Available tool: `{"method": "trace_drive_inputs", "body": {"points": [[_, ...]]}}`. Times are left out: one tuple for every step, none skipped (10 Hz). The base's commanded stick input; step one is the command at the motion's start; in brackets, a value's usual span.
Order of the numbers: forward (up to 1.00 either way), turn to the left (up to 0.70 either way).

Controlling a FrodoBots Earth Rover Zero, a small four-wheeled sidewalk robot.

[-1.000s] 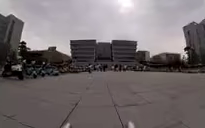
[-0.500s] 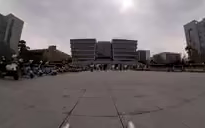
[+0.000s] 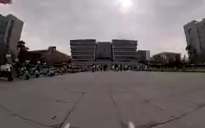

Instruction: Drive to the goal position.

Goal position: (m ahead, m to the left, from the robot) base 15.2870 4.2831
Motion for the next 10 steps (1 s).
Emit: {"method": "trace_drive_inputs", "body": {"points": [[0.70, 0.00], [0.70, 0.00], [0.70, 0.00], [0.70, 0.00], [0.70, 0.00], [0.70, 0.00], [0.70, 0.00], [0.70, 0.00], [0.70, 0.00], [0.70, 0.00]]}}
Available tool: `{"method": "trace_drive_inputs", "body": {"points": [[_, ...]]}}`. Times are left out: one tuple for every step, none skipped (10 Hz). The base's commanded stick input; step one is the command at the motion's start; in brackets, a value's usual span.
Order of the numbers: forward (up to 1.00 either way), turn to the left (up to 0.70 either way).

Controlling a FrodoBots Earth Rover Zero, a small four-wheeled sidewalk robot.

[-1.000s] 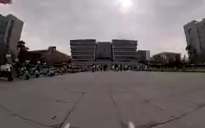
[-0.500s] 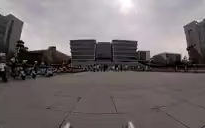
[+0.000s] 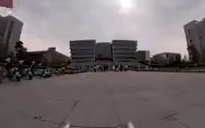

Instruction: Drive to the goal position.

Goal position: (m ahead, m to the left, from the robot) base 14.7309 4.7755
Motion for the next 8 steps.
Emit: {"method": "trace_drive_inputs", "body": {"points": [[0.70, 0.00], [0.70, 0.00], [0.70, 0.00], [0.70, 0.00], [0.70, 0.00], [0.70, 0.00], [0.70, 0.00], [0.70, 0.00]]}}
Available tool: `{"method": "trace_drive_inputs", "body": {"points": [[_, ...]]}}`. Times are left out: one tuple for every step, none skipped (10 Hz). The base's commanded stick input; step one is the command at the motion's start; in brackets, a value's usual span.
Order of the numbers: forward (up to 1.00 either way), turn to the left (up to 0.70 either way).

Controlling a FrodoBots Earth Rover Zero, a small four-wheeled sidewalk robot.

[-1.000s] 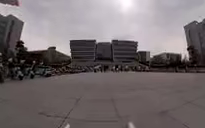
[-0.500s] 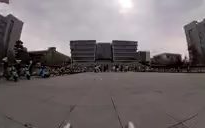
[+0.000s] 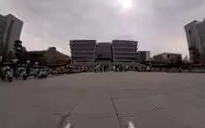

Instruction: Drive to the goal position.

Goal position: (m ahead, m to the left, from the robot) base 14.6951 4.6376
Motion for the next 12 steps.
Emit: {"method": "trace_drive_inputs", "body": {"points": [[0.70, 0.00], [0.70, 0.00], [0.70, 0.00], [0.70, 0.00], [0.70, 0.00], [0.70, 0.00], [0.70, 0.00], [0.70, 0.00], [0.70, 0.00], [0.70, 0.00], [0.70, 0.00], [0.70, 0.00]]}}
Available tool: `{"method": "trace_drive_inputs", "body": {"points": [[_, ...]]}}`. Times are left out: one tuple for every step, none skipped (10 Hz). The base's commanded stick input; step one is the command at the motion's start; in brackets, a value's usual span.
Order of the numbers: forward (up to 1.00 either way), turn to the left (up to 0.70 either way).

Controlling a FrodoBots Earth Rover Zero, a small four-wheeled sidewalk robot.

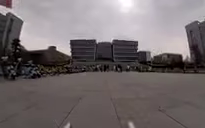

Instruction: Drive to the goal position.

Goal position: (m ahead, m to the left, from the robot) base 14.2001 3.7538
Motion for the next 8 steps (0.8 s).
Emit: {"method": "trace_drive_inputs", "body": {"points": [[0.70, 0.00], [0.70, 0.00], [0.70, 0.00], [0.70, 0.00], [0.70, 0.00], [0.70, 0.00], [0.70, 0.00], [0.70, 0.00]]}}
